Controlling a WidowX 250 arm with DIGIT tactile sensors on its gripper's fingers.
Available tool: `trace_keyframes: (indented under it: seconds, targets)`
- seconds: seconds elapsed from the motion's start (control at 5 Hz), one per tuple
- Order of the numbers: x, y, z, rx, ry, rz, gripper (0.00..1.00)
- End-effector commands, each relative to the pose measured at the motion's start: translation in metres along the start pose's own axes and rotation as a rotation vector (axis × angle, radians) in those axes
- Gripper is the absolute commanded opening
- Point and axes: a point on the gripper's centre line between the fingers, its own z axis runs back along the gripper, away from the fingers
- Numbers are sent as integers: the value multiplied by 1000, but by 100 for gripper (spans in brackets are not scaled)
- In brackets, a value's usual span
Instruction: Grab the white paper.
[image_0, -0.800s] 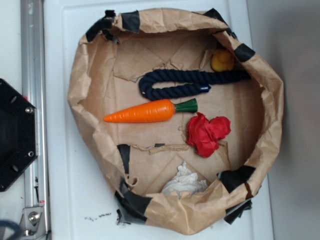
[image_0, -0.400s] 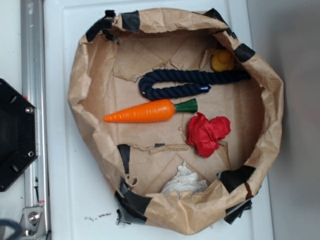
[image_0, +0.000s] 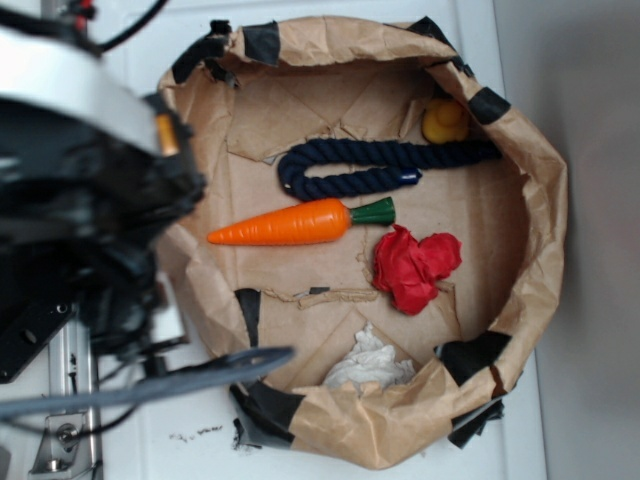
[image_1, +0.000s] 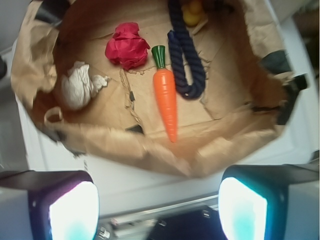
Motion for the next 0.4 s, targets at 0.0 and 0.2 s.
trace_keyframes:
  seconds: [0.0,0.2]
  targets:
    - [62,-8,-16,-153,73,353,100]
    - [77,-18,-54,-200,131,425,100]
